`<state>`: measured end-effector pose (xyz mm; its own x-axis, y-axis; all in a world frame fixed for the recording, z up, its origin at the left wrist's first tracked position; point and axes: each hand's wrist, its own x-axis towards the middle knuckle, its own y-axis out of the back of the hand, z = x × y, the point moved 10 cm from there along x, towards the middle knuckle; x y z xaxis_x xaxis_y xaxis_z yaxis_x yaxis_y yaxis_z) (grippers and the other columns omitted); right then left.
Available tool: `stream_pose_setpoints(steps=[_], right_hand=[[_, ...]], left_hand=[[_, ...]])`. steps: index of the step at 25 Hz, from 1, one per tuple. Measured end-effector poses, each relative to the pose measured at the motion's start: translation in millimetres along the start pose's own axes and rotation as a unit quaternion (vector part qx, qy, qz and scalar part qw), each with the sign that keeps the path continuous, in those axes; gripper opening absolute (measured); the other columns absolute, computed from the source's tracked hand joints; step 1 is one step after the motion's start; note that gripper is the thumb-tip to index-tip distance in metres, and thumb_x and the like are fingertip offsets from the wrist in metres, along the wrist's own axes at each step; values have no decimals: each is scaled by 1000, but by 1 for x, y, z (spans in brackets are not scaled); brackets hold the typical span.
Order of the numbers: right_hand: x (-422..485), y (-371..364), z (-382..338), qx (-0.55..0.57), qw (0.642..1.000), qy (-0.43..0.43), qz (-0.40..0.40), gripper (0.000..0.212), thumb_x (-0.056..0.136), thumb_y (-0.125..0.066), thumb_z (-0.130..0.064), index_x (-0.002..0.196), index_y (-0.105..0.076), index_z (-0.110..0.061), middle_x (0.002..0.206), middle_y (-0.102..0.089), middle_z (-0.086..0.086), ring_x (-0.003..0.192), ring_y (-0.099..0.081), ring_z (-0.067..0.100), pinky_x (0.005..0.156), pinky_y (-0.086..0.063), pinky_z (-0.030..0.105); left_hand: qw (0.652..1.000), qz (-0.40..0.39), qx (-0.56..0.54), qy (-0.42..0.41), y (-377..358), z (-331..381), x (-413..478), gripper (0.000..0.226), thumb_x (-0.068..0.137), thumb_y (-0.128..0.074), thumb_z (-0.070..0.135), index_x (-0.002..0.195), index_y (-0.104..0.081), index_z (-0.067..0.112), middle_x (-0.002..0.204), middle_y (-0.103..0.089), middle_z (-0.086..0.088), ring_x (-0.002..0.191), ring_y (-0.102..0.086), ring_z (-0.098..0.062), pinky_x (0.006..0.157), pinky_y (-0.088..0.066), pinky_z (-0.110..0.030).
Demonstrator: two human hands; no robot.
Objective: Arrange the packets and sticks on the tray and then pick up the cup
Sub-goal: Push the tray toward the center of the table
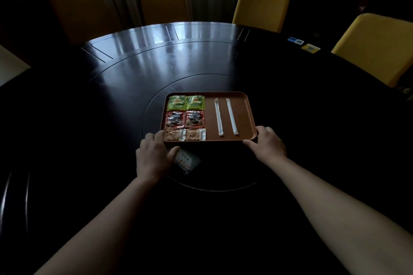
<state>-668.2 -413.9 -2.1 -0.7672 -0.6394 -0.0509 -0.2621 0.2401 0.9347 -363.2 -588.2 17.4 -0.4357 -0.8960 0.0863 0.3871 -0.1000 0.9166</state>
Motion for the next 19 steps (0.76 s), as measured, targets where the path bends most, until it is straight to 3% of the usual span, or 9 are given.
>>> stream_pose_setpoints(steps=[4,8,11,14,19], right_hand=[[-47,12,0,57,998,2,-7,46,84,-66,-45,117,-55,-15,108,-58,8,96,-60,28,76,-48,35],[-135,37,5,103,994,22,6,43,85,-67,-39,121,-59,-17,101,-59,0,92,-60,21,77,-48,31],[-212,53,23,144,989,22,20,29,83,-69,-33,108,-67,-19,92,-63,-5,82,-61,14,76,-50,28],[-298,71,55,170,985,0,41,20,86,-68,-28,102,-70,-17,91,-65,-4,78,-61,11,75,-50,24],[-412,80,120,225,972,-58,31,14,91,-64,-22,100,-70,-14,94,-67,2,82,-64,17,73,-52,30]], left_hand=[[991,12,15,-131,4,50,-98,50,79,-70,40,123,-60,17,108,-59,-11,97,-57,-34,80,-49,-46],[974,-59,23,-217,-13,90,-205,51,83,-61,46,128,-58,22,126,-59,-7,117,-55,-29,101,-43,-48],[960,-116,66,-247,-36,99,-264,55,88,-52,54,137,-48,29,143,-51,-9,137,-41,-30,113,-28,-59],[948,-150,99,-264,-53,97,-303,62,90,-39,64,145,-37,37,157,-35,-11,148,-22,-34,113,-10,-68],[945,-146,110,-270,-54,93,-314,68,91,-27,68,152,-24,39,163,-21,-9,151,-6,-32,115,-4,-67]])
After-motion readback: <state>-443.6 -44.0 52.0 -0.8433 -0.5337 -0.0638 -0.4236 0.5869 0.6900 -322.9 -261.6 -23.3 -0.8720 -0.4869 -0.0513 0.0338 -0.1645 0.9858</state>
